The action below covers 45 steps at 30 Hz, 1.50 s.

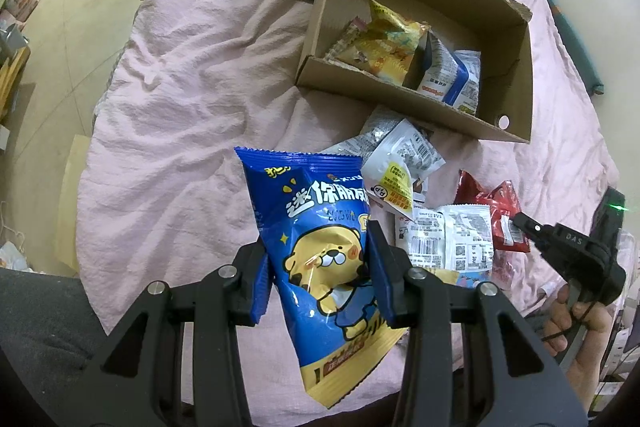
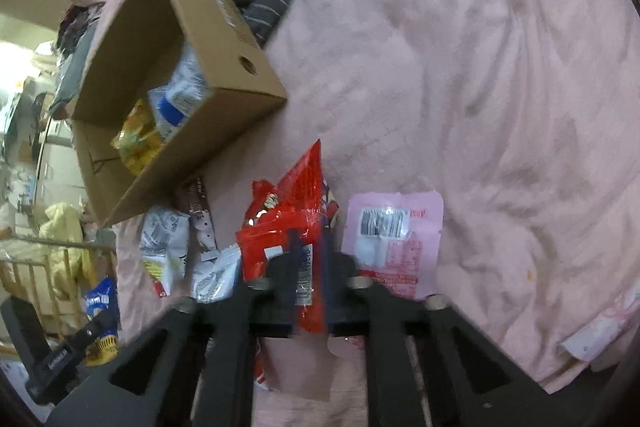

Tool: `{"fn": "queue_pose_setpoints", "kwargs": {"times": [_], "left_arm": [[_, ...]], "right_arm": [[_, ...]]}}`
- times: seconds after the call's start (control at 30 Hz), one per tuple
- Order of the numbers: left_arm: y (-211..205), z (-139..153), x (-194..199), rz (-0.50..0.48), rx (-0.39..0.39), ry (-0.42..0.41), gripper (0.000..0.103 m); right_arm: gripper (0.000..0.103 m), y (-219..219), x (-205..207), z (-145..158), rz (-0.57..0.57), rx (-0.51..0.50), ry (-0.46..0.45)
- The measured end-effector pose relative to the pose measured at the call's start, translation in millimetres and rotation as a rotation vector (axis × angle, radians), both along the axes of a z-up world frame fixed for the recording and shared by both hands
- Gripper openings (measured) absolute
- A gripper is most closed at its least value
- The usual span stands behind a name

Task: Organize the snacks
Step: 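Carry the red and blue chip bags over the cardboard box with both tools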

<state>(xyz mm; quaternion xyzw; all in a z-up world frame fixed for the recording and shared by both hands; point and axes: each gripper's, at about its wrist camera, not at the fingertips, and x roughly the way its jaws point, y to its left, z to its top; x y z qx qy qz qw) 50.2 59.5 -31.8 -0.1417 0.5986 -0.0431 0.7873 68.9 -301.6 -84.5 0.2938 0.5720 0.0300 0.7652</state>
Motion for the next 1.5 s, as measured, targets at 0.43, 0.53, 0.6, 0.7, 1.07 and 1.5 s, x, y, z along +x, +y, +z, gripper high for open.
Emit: {"fn": "queue_pose_setpoints", "kwargs": {"times": [0.43,0.53,0.6,0.7,1.07,1.5], "left_arm": [[5,33,23,-0.006,0.009,-0.090,0.038],[3,46,36,-0.014,0.023,-0.132,0.038],[1,54,46,-0.019,0.035,-0.160,0.038],[-2,65,63,-0.028,0.051,-0.194,0.038],[-34,66,117,-0.110,0.147,-0.311,0.038],[-53,26,149,-0.172,0.165,-0.386,0.038]], "right_arm": [[0.000,-2,-26,105,0.058,0.026,-0.283],[0.000,-1,-21,132,0.078,0.037,-0.354],[0.000,5,-12,147,0.097,0.051,-0.395],[0.000,14,7,159,0.125,0.058,-0.429],[0.000,54,90,133,0.209,0.120,-0.448],[0.000,69,122,70,0.213,0.154,-0.345]]}}
